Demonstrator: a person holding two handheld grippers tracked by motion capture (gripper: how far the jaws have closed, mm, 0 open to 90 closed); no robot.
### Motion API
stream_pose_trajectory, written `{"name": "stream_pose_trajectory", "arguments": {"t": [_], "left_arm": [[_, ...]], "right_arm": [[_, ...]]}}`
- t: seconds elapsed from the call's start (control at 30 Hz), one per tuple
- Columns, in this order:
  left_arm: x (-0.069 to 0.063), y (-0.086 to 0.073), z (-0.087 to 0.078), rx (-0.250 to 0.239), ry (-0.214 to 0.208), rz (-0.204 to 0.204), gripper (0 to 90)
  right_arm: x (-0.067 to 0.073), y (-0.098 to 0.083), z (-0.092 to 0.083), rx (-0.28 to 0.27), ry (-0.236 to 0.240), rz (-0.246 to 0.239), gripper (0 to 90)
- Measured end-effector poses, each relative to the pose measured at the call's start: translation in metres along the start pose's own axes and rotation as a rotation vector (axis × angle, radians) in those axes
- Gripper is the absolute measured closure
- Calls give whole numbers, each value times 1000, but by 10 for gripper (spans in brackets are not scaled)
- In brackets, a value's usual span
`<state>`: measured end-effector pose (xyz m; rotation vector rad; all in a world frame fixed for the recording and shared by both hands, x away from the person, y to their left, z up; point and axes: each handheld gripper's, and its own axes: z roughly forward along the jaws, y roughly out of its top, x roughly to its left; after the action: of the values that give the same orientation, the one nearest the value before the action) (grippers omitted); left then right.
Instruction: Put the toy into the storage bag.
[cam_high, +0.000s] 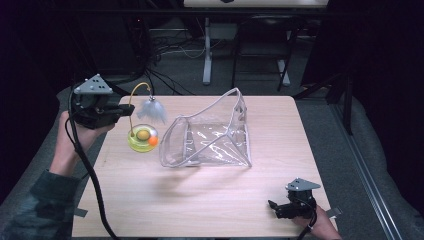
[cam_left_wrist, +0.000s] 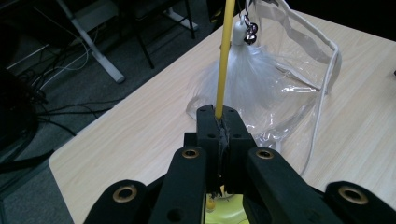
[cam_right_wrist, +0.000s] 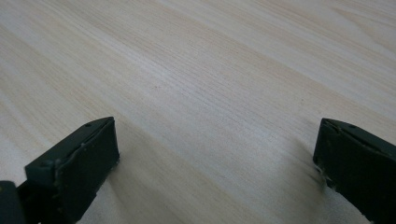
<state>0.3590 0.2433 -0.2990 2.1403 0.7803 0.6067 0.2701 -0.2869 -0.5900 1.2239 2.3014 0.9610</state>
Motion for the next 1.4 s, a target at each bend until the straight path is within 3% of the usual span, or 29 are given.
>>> {"name": "stream_pose_trajectory", "arguments": {"t": [0.6,1.4], "left_arm": [[-6,27,10,-33,-17,27,887],[-25,59,53,-28,-99,65,887]], "right_arm": [[0,0,0,-3,1,4,0],[0,0,0,-2,1,4,0]]}}
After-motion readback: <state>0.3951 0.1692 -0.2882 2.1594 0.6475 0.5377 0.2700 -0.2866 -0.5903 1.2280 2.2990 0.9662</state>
